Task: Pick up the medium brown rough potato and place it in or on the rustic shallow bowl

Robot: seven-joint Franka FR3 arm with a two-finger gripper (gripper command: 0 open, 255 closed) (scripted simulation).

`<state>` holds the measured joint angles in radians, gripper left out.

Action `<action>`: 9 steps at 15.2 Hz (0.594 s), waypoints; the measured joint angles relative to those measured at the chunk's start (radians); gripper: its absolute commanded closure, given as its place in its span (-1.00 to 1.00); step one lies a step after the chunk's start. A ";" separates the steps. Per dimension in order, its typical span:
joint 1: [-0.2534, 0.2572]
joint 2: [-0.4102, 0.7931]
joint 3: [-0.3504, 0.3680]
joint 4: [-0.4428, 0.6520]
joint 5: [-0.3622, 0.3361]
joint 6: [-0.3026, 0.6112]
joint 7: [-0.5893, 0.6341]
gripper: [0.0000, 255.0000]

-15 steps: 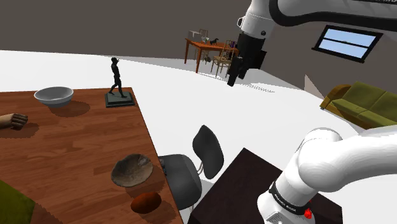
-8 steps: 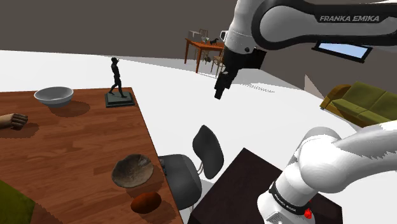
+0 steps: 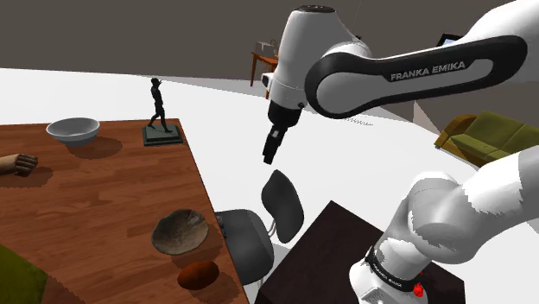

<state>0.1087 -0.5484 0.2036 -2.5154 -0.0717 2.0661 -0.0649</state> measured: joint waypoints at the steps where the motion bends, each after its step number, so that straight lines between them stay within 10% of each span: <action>1: 0.007 0.021 0.011 -0.006 -0.006 0.028 -0.003 -1.00; 9: 0.048 0.227 0.136 -0.038 -0.092 0.256 0.038 -1.00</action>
<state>0.1568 -0.3215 0.3395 -2.5530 -0.1639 2.3216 -0.0271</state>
